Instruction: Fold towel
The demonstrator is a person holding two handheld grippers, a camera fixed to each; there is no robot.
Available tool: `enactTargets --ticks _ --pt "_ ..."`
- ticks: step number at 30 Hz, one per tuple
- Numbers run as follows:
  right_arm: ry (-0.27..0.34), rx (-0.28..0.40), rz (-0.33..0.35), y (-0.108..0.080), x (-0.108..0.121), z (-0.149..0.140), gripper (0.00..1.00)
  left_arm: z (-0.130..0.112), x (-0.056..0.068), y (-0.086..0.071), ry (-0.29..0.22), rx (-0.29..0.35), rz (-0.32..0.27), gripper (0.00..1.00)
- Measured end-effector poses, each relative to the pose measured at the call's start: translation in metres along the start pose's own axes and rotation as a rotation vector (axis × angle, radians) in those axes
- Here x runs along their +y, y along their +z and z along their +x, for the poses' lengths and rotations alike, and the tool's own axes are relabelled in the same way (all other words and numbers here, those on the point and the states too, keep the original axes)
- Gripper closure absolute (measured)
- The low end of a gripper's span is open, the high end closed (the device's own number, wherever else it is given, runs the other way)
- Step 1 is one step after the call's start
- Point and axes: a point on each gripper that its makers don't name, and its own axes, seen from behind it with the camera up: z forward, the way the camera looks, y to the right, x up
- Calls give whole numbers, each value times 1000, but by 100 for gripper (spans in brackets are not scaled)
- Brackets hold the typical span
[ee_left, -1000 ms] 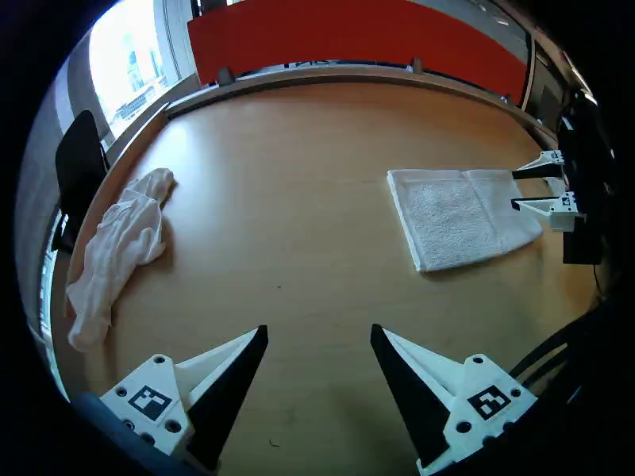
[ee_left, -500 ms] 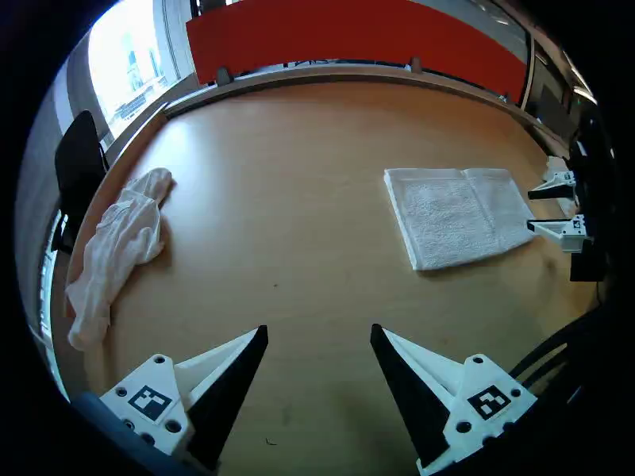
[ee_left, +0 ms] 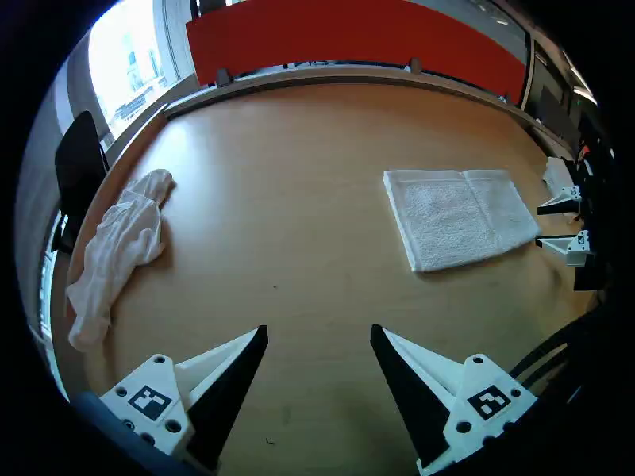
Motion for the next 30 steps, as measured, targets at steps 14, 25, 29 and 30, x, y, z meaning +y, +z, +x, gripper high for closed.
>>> enactTargets --ticks 14,25,29,30 --pt "24 -57 43 -1 -6 -18 47 0 -2 -2 -1 5 1 4" --pt "32 -53 58 -7 -8 -18 77 -1 -3 -2 1 4 2 4" --pt "40 -55 56 -5 -8 -19 89 -2 -3 -2 -2 3 2 4" --pt "42 -55 57 -4 -8 -19 92 -2 -3 -2 -2 4 3 4"
